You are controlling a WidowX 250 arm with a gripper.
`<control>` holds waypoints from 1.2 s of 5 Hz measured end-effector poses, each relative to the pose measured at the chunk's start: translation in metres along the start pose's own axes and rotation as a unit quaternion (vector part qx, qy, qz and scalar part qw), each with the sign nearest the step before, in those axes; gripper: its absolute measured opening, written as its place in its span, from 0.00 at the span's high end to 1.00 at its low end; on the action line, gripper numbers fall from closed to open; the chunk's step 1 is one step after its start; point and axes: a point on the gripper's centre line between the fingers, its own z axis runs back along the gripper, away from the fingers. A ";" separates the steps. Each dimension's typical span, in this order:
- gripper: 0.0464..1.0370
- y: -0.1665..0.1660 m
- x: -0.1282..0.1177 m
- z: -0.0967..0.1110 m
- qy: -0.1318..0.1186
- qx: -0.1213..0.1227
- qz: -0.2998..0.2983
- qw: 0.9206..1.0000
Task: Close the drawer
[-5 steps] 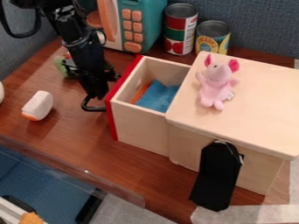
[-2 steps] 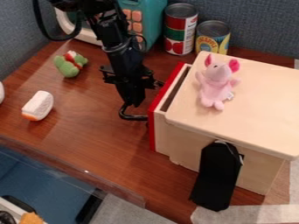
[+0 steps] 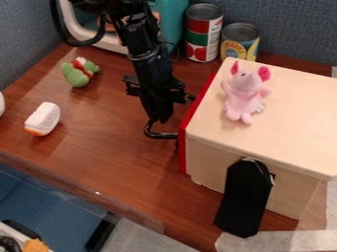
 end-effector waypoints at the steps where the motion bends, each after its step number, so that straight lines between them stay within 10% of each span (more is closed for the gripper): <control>1: 0.91 -0.008 0.000 -0.001 0.004 0.003 -0.003 1.000; 3: 0.87 -0.019 -0.002 0.005 0.001 0.013 -0.015 1.000; 6: 0.06 0.021 -0.018 0.077 -0.066 0.048 0.038 0.996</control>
